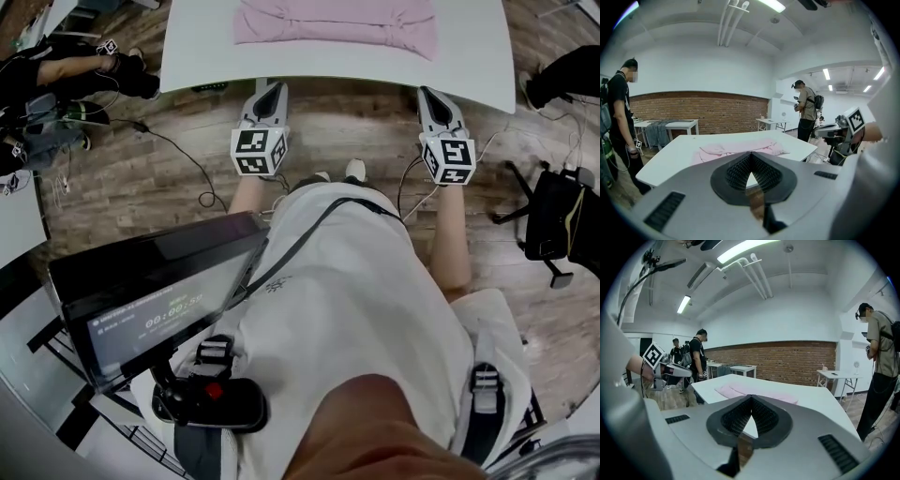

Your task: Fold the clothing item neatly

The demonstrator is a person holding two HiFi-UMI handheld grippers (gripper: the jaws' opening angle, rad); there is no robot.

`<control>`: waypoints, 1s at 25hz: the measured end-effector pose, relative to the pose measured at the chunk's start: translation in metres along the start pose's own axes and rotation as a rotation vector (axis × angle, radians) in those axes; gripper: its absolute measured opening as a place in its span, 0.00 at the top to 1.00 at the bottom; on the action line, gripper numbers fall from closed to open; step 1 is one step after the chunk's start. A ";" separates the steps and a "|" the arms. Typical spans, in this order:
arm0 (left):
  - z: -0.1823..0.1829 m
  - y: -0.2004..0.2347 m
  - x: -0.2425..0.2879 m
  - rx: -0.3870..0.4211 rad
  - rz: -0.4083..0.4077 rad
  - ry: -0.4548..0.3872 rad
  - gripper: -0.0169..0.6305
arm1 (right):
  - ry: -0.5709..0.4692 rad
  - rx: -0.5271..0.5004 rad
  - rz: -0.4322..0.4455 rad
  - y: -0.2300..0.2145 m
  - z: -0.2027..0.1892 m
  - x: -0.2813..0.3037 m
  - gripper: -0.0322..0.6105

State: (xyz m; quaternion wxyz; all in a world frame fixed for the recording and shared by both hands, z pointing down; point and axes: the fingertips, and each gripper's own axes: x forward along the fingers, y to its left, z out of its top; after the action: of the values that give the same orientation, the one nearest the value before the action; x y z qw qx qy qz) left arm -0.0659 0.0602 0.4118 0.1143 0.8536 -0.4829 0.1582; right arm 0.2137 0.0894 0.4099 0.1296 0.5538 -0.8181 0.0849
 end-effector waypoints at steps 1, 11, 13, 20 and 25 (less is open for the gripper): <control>-0.001 0.000 -0.004 0.000 -0.006 -0.004 0.97 | 0.000 -0.005 -0.011 0.001 0.002 -0.004 0.95; -0.016 -0.011 -0.082 0.033 -0.074 -0.024 0.97 | -0.011 -0.013 -0.086 0.056 0.012 -0.060 0.95; -0.025 -0.005 -0.093 0.032 -0.079 -0.026 0.97 | -0.019 0.000 -0.101 0.069 0.008 -0.064 0.95; -0.051 -0.003 -0.127 -0.017 -0.127 -0.025 0.97 | -0.057 0.043 -0.123 0.106 -0.002 -0.089 0.95; -0.048 -0.012 -0.163 -0.058 -0.189 -0.072 0.97 | -0.077 0.031 -0.151 0.142 0.008 -0.137 0.95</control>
State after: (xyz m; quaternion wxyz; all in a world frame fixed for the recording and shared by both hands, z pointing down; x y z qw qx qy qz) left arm -0.1423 0.2116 0.3932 0.1358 0.8969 -0.4082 0.1020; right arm 0.1295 0.2606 0.3612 0.0953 0.6188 -0.7769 0.0661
